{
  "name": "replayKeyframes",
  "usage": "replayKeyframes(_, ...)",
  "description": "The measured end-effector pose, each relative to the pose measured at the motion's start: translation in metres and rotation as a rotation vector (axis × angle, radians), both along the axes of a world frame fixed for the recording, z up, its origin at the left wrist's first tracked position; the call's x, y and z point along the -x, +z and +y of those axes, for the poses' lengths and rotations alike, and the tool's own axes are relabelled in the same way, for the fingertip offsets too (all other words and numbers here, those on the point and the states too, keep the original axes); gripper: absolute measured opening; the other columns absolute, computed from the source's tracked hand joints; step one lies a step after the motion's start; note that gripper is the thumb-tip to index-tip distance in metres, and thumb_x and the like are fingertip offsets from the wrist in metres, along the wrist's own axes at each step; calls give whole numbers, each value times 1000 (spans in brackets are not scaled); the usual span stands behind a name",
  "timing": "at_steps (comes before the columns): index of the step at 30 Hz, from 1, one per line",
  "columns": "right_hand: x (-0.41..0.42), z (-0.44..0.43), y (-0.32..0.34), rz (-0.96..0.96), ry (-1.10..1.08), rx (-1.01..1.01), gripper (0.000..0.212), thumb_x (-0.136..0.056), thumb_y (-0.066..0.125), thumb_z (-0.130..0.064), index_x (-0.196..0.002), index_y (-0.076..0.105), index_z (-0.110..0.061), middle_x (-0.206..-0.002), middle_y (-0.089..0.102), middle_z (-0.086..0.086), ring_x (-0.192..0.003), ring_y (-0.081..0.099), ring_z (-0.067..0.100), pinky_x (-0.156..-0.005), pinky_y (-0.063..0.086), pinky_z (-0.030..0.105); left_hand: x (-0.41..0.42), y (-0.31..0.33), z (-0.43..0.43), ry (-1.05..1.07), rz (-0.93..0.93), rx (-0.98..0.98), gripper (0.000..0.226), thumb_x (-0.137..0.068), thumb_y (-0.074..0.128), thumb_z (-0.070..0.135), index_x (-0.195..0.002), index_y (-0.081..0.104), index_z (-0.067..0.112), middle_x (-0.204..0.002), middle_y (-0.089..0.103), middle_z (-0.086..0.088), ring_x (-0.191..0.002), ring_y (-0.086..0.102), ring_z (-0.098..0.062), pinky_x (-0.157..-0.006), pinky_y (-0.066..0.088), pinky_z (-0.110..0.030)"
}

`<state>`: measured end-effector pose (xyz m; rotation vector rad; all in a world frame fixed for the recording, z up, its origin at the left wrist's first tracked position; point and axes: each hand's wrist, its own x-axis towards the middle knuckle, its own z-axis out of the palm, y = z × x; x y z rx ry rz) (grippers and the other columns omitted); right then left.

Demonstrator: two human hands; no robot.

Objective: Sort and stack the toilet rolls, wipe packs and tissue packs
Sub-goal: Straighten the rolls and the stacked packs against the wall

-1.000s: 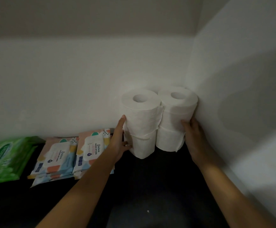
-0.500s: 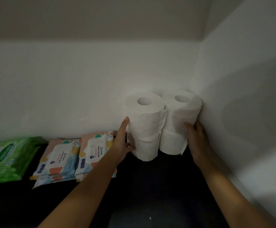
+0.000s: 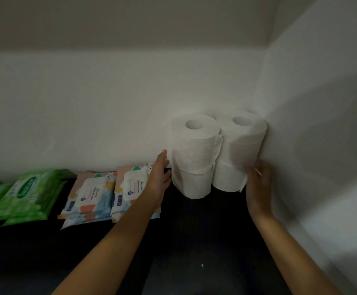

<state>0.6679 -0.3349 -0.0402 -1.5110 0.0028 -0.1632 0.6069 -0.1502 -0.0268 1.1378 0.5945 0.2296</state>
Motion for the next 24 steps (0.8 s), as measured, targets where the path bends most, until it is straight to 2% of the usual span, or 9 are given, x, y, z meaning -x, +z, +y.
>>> replayKeyframes(2, 16, 7, -2, 29, -9, 8, 46, -95, 47, -18, -139, 35, -13, -139, 41, 1, -125, 42, 13, -91, 32, 11, 14, 5, 3, 1, -28, -47, 55, -95, 40, 44, -143, 33, 19, -149, 37, -1, -136, 36, -22, -115, 27, -35)
replayKeyframes(3, 25, 12, -1, 22, -10, 24, 45, -95, 48, -19, -139, 36, -14, -139, 41, 1, -124, 42, 12, -93, 32, 17, 21, 7, 7, 5, -44, -77, 51, -96, 39, 41, -142, 36, 19, -147, 40, -2, -135, 38, -21, -114, 28, -34)
replayKeyframes(5, 40, 24, 0, 0, -4, 61, 38, -94, 49, -18, -132, 44, -15, -129, 48, 4, -108, 48, 8, -85, 36, 16, 36, 11, 15, 23, -54, -167, 45, -97, 39, 33, -140, 40, 17, -144, 44, -2, -132, 42, -19, -111, 30, -30)
replayKeyframes(8, 61, 46, -2, 24, 129, 121, 28, -94, 50, -18, -122, 52, -14, -108, 53, -1, -86, 49, -1, -66, 39, 4, 58, 9, 35, 89, -2, -386, 40, -96, 45, 29, -135, 46, 23, -140, 48, -1, -122, 47, -15, -101, 35, -26)
replayKeyframes(10, 74, 62, -7, 62, 259, 186, 27, -94, 51, -19, -120, 54, -15, -103, 52, -3, -87, 51, 3, -62, 40, 2, 75, 5, 49, 150, 28, -507, 37, -95, 48, 24, -132, 49, 23, -132, 51, 2, -115, 49, -13, -92, 39, -22)
replayKeyframes(12, 85, 78, -14, 113, 364, 260, 31, -94, 51, -21, -124, 52, -16, -108, 52, -3, -92, 50, 6, -69, 39, 10, 91, 1, 62, 204, 72, -555, 36, -96, 46, 21, -131, 51, 18, -122, 54, 1, -109, 52, -15, -81, 43, -18)
replayKeyframes(16, 99, 103, -30, 244, 435, 295, 45, -92, 54, -25, -135, 42, -17, -133, 49, 5, -119, 47, 15, -90, 35, 23, 115, -11, 85, 189, 202, -611, 39, -95, 48, 18, -133, 48, 8, -136, 51, -9, -124, 48, -21, -101, 35, -26)
replayKeyframes(21, 101, 124, -41, 370, 477, 217, 55, -93, 52, -29, -143, 31, -18, -144, 42, 9, -130, 43, 23, -97, 35, 28, 121, -24, 87, -25, 264, -803, 38, -95, 47, 17, -133, 49, 11, -133, 53, -5, -105, 44, -6, -87, 31, -17)
replayKeyframes(24, 101, 136, -44, 378, 484, 154, 60, -93, 52, -28, -146, 26, -15, -143, 43, 11, -127, 47, 24, -95, 39, 29, 107, -25, 96, -76, 290, -979, 39, -95, 46, 20, -133, 49, 11, -135, 53, -8, -116, 51, -17, -96, 37, -25)
